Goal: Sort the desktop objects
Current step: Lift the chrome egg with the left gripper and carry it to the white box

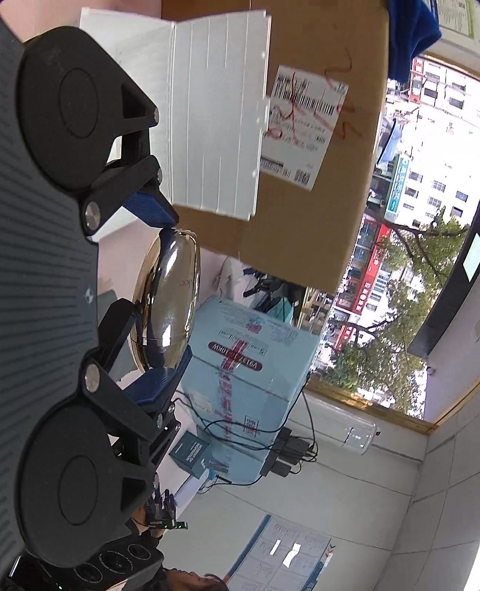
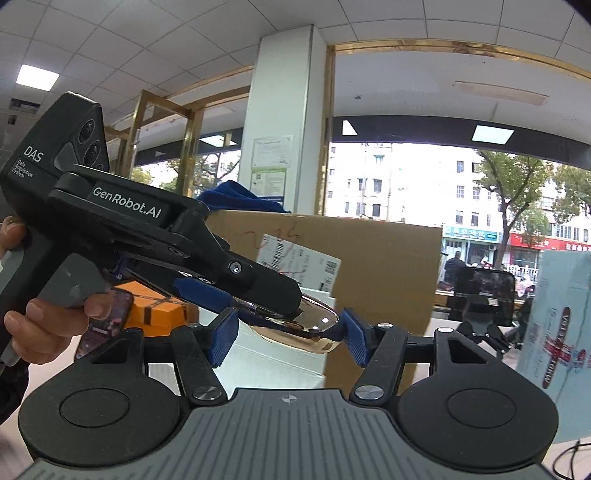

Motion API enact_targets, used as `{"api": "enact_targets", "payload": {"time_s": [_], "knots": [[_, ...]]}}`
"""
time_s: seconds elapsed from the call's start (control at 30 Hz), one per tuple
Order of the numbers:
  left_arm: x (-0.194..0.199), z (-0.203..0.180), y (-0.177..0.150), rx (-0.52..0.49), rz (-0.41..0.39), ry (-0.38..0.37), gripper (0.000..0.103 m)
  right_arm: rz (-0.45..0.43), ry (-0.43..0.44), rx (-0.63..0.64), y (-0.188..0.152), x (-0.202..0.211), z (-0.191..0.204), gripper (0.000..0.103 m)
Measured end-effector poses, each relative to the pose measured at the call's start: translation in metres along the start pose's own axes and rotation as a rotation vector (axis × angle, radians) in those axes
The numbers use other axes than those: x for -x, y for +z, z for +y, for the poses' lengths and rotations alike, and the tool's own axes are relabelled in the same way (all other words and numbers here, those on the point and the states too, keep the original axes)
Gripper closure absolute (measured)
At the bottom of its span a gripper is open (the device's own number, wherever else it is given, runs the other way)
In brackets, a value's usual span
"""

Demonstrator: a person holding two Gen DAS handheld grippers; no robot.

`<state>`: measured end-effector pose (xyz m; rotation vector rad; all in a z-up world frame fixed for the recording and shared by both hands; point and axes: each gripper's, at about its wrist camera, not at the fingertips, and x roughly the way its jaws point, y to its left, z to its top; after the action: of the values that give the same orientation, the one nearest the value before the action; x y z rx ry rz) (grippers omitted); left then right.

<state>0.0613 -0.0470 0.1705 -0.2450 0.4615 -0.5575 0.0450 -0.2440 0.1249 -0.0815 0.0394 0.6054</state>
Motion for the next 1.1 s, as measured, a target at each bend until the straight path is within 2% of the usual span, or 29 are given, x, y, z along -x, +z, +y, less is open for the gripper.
{"api": "enact_targets", "payload": {"time_s": [0.23, 0.47, 0.67, 0.97, 1.1], "knots": [[0.036, 0.053, 0.005, 0.048, -0.053, 0.113, 0.022, 0.013, 0.122, -0.040, 0.012, -0.051, 0.040, 0.045], [0.046, 0.100, 0.006, 0.107, -0.047, 0.194, 0.022, 0.077, 0.202, -0.083, 0.012, -0.093, 0.061, 0.045], [0.026, 0.125, 0.006, 0.160, 0.019, 0.180, 0.022, 0.160, 0.189, -0.128, -0.002, -0.102, 0.060, 0.045], [-0.030, 0.128, -0.010, 0.145, 0.155, 0.184, 0.021, 0.391, 0.151, -0.314, -0.027, -0.123, 0.021, 0.045], [-0.048, 0.138, -0.018, 0.169, 0.220, 0.188, 0.022, 0.477, 0.117, -0.342, -0.040, -0.135, 0.018, 0.045]]}}
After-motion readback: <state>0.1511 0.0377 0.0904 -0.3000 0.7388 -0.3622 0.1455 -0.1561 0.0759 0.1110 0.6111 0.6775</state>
